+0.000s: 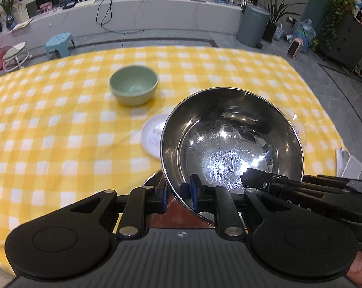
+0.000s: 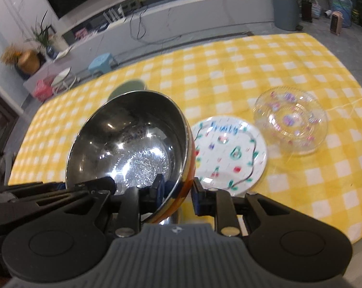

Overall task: Organize plates and bowls
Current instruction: 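Lift the orange steel bowl with the left gripper and carry it over the blue bowl, then lower the orange bowl into the blue bowl and open the left gripper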

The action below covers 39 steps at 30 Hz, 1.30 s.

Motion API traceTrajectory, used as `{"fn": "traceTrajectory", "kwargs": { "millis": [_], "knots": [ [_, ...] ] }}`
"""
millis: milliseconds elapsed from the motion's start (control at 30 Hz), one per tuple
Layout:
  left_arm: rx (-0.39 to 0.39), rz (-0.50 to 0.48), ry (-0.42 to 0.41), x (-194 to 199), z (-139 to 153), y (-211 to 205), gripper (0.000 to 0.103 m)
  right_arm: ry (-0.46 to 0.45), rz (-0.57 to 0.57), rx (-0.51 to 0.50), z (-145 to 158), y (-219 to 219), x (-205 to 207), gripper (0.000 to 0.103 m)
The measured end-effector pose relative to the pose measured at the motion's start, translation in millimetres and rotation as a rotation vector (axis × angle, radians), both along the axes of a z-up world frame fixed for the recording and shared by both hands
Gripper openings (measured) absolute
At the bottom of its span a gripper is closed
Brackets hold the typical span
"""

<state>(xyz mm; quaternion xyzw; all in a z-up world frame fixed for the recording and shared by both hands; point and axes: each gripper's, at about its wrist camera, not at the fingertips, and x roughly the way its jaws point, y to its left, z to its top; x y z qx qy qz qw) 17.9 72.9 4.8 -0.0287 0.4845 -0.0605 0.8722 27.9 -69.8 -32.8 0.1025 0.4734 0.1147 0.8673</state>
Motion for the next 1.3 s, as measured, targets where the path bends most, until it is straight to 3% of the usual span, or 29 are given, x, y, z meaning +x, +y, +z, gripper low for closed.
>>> {"fn": "traceTrajectory", "kwargs": {
  "millis": [467,633,867,1300],
  "knots": [
    [0.064,-0.11,0.104,-19.0,-26.8,15.0,0.023,0.079,0.142,-0.103,-29.1,22.3,-10.0,0.023],
    [0.052,-0.135,0.131,-17.4,-25.7,18.0,0.023,0.098,0.183,-0.116,-28.0,23.9,-5.5,0.024],
    [0.054,-0.155,0.141,-15.6,-21.7,20.9,0.023,0.108,0.23,-0.15,-25.6,27.3,-3.8,0.025],
    [0.126,-0.175,0.141,-16.1,-17.2,23.3,0.028,0.084,0.28,-0.215,-22.9,38.5,-8.5,0.029]
  ]
}}
